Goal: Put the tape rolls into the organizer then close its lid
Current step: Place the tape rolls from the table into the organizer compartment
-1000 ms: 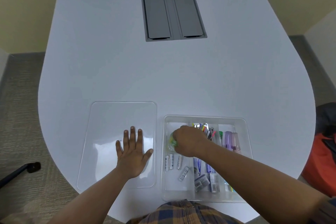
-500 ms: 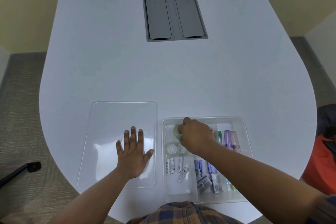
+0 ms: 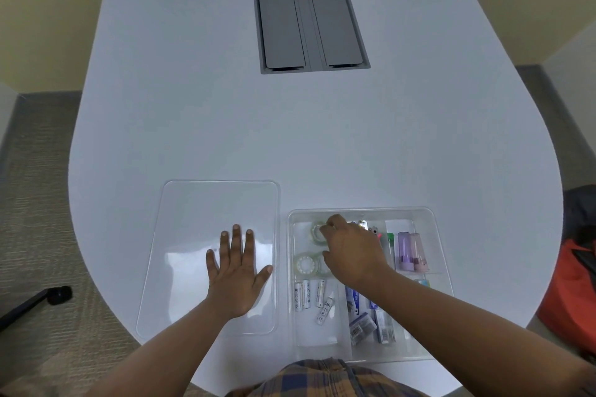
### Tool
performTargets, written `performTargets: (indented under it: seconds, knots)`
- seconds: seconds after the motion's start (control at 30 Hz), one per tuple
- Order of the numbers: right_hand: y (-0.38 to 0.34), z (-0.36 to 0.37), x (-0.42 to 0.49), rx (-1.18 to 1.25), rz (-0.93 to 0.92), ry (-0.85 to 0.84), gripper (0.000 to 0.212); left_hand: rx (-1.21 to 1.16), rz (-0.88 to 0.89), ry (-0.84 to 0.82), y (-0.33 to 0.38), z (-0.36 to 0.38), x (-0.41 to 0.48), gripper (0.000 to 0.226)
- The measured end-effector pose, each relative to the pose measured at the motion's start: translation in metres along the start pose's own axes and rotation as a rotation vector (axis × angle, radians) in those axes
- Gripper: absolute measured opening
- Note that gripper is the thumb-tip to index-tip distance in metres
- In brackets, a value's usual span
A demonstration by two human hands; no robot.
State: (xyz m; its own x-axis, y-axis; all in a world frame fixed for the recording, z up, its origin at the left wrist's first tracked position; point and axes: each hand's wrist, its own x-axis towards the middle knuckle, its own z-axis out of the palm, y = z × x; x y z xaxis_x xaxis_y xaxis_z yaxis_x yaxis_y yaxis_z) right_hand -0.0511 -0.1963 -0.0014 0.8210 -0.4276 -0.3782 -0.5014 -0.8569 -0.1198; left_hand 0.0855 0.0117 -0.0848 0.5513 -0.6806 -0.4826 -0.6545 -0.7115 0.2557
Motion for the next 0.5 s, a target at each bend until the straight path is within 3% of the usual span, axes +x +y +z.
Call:
performTargets:
  seconds: [0.2, 0.5]
  knots:
    - [-0.01, -0.005, -0.001, 0.101, -0.103, -0.079, 0.036, 0.019, -0.003, -0.002, 0.001, 0.0, 0.0, 0.084]
    - [-0.014, -0.01, 0.004, 0.103, -0.062, -0.157, 0.048, 0.006, -0.002, -0.008, 0.003, -0.004, -0.002, 0.087]
